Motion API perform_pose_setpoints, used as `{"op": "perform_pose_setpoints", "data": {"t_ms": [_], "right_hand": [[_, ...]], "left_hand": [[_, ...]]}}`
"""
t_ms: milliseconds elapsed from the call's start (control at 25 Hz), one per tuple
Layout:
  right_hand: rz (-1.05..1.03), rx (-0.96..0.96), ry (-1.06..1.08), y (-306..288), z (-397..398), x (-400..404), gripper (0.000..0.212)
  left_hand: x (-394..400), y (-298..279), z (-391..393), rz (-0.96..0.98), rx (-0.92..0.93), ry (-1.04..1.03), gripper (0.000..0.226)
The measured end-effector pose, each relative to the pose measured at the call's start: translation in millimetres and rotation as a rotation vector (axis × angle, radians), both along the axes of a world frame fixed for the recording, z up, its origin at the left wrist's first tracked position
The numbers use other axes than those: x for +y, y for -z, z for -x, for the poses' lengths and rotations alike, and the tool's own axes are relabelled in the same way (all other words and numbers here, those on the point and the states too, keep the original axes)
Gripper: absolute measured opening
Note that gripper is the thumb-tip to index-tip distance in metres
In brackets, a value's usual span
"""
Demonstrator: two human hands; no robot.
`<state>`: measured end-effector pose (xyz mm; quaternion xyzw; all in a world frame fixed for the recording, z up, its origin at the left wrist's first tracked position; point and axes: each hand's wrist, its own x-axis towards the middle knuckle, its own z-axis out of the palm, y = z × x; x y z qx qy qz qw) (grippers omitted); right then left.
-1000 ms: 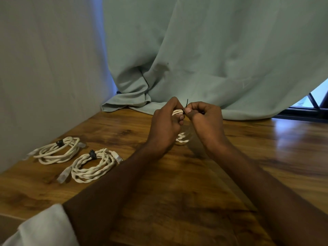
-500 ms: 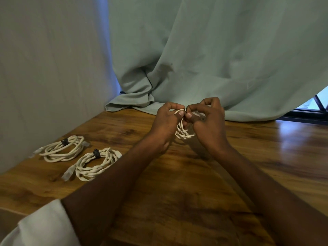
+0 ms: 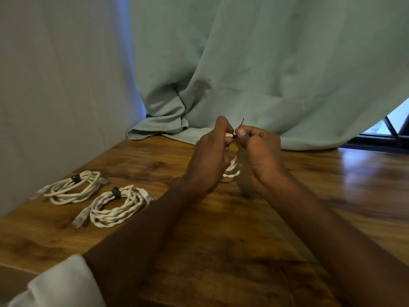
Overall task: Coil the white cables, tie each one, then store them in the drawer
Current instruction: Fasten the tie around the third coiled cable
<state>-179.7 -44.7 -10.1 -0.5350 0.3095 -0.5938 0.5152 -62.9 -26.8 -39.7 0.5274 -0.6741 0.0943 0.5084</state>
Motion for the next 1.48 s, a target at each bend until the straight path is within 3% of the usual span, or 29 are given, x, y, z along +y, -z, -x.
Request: {"op": "perform_pose_setpoints", "data": {"t_ms": [280,480,600,760,880,1000,1200,1480], "right_hand": [[-0.05,0.045,0.043,3,3,-4,0.018],[0.285,0.364,0.194,8,7,-8,0.016],[0.499,0.567,0.385,17,0,-17,0.012],[0.518,0.479,0.342,16,5,-27,0.022],[0.461,0.397,0.284,12,7,-23,0.024],[0.455,0.39,0.254,12,2,-19,0.025],[0.34,0.299,0.209,8,0,-11,0.014],[0.243,0.256,0.195,3,0,-11,0.011]], "left_hand": [[-3,4,0,-0.042,0.129,0.121,0.019],[-6,-2,7,-0.266,0.882,0.315,0.015],[-8,-11,-1,-0.329,1.191,0.535,0.011],[-5,-17,-11,-0.486,1.473,0.989,0.018],[-3,-16,-10,-0.463,1.475,1.023,0.013],[-3,-13,-8,-0.373,1.394,0.886,0.011],[0,-14,2,-0.25,1.035,0.401,0.011],[1,-9,4,-0.101,0.603,0.266,0.016]]}}
